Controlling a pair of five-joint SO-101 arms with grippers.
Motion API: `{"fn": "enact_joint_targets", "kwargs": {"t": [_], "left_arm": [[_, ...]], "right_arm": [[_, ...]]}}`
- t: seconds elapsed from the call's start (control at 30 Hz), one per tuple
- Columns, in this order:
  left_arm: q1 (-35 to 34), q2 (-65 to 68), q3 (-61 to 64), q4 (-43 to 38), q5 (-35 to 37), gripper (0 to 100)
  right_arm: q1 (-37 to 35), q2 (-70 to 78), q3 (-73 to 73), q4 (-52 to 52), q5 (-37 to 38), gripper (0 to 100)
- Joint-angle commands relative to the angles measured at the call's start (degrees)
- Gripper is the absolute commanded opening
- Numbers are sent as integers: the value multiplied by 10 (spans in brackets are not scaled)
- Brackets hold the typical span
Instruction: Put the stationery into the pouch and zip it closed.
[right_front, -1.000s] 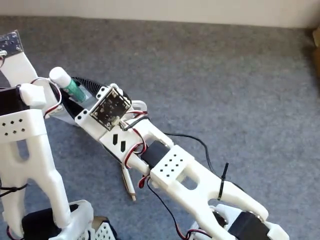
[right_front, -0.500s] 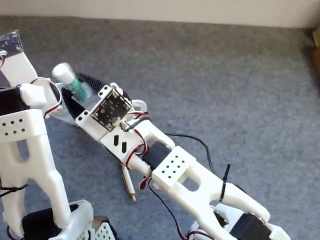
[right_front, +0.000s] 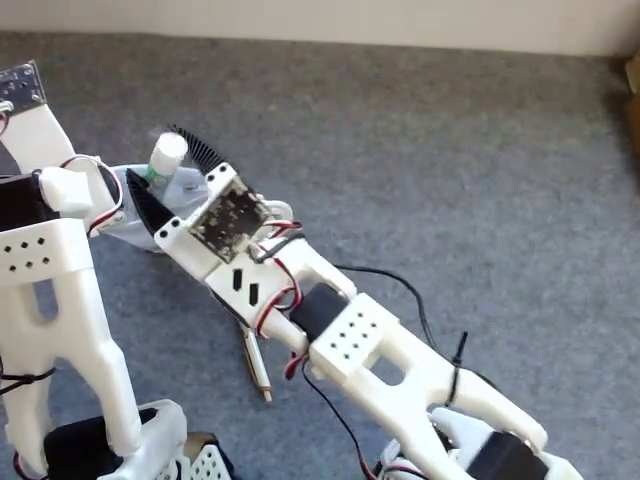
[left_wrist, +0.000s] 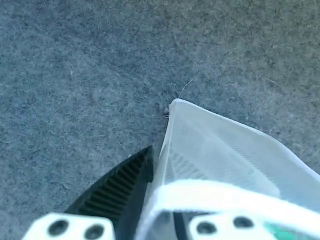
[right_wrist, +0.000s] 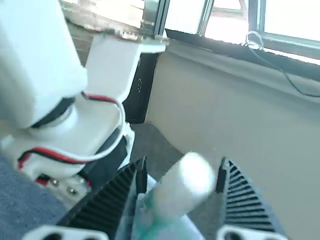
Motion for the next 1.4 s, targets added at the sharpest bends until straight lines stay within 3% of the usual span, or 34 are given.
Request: {"fn": "enact_joint_targets", "kwargs": {"t": [0.0,0.17,0.5,0.6,0.77,0.9,1.17,1.27,1.37], "left_arm": [[-12,11,21,-8,1,53],[-13,11,22,-8,1,53],[-73,10,18,-8,3,53],[-103,6,8,-8,3,53],[-175,-59,10,-6,5,53],[-198,-143,52,-11,26,53],[-205,-290,195,-129,28,53],[-222,-301,212,-149,29,53],[-225,-290,211,-151,33,53]], "right_arm": [[-15,-73,-9,52,4,205],[-37,-110,-12,155,4,205],[-48,-114,-12,169,3,205],[-65,-114,-33,229,3,205],[-96,-113,-99,352,-48,205],[-109,-109,-123,377,-56,205],[-89,46,-159,383,-57,205],[-69,91,-209,443,-62,205],[-54,106,-270,531,-113,205]]}}
